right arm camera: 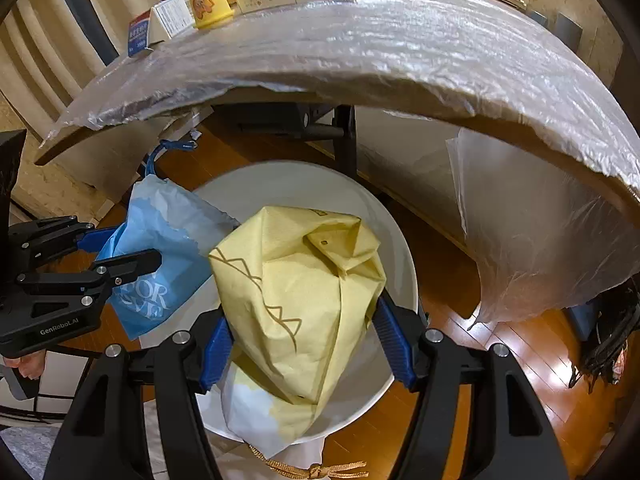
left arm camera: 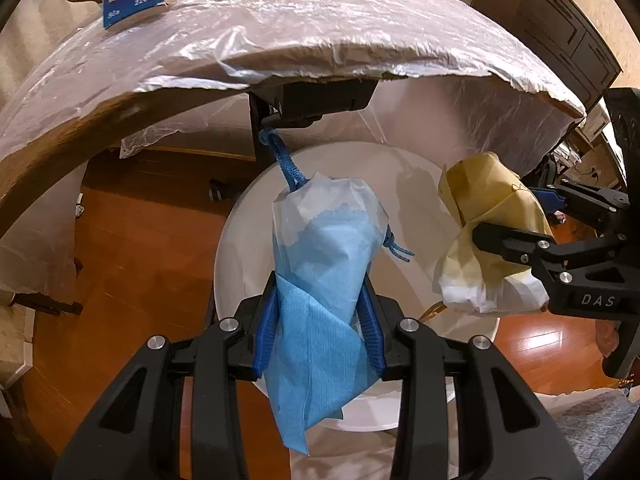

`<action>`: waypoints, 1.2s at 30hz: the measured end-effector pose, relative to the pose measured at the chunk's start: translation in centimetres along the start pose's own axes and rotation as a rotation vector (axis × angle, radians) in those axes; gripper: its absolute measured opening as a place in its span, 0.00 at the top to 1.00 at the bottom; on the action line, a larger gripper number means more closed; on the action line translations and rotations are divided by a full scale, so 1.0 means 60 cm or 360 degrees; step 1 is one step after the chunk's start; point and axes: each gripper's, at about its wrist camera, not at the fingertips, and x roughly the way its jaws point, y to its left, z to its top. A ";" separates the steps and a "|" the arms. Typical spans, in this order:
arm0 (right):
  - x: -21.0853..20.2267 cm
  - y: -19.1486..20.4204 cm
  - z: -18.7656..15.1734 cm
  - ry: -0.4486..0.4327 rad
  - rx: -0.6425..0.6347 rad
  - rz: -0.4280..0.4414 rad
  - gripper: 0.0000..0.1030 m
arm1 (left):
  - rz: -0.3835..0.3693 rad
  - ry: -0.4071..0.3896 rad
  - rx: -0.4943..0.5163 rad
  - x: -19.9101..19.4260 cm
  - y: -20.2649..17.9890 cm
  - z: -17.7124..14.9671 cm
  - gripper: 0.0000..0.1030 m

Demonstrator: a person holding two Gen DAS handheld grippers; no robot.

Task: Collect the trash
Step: 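Lower both bags into the white bin and open both tools, then move both open tools back over the items on the table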

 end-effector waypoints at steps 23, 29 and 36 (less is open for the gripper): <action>0.037 -0.021 0.008 0.0046 0.0030 -0.0035 0.39 | 0.0007 0.0051 0.0065 0.024 0.007 0.007 0.64; 0.024 -0.015 0.004 0.0003 0.0021 -0.0072 0.28 | -0.0028 -0.0026 0.0110 0.017 0.006 0.005 0.43; -0.055 -0.024 -0.006 -0.0130 0.0067 -0.0057 0.21 | -0.0073 -0.0157 0.0041 -0.035 0.022 0.007 0.18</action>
